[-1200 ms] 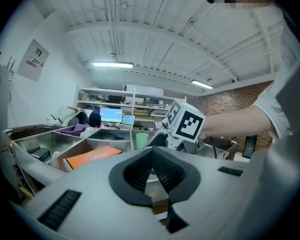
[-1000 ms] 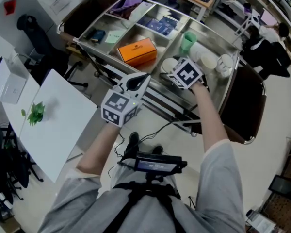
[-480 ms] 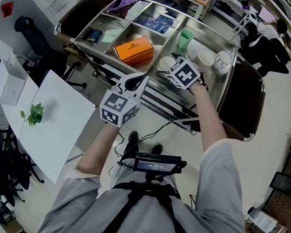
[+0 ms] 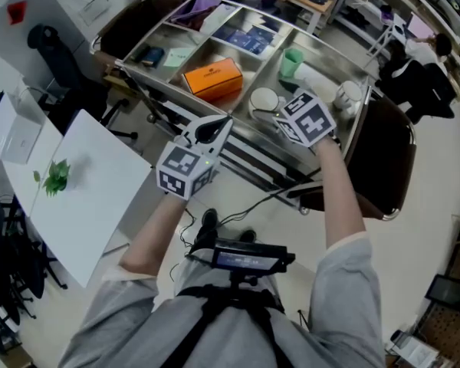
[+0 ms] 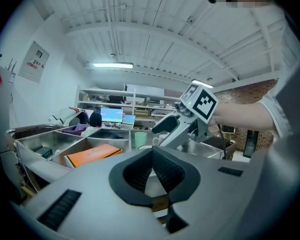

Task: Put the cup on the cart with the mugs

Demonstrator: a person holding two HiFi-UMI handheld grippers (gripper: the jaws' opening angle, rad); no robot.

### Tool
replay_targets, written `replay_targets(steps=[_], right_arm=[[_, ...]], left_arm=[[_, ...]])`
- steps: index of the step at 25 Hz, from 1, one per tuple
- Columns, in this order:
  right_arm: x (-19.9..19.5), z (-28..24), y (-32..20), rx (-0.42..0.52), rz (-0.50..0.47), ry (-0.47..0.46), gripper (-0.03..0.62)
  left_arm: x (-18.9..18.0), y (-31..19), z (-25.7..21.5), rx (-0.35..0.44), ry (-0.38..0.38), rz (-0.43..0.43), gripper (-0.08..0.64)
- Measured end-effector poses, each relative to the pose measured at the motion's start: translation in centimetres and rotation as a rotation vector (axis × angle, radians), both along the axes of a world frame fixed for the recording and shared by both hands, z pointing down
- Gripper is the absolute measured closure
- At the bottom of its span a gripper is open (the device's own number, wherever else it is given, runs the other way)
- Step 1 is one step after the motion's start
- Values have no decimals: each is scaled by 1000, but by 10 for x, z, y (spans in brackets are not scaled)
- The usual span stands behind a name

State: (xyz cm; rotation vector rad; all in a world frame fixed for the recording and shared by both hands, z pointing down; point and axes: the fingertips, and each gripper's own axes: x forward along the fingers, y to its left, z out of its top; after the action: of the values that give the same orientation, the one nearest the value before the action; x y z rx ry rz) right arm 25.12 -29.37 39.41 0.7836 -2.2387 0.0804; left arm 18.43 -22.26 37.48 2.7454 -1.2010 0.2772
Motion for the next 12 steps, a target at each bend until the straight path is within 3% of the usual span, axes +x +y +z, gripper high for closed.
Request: replay_targets(steps=[2, 6, 12], right_arm=[[7, -16, 11, 35, 20, -39, 181], [22, -44, 43, 108, 56, -123, 383], [52, -61, 98, 121, 119, -335, 524]], left_arm=[[0, 6, -1, 2, -2, -4, 555], [0, 22, -7, 17, -11, -25, 555], [0, 58, 2, -3, -32, -68, 555]])
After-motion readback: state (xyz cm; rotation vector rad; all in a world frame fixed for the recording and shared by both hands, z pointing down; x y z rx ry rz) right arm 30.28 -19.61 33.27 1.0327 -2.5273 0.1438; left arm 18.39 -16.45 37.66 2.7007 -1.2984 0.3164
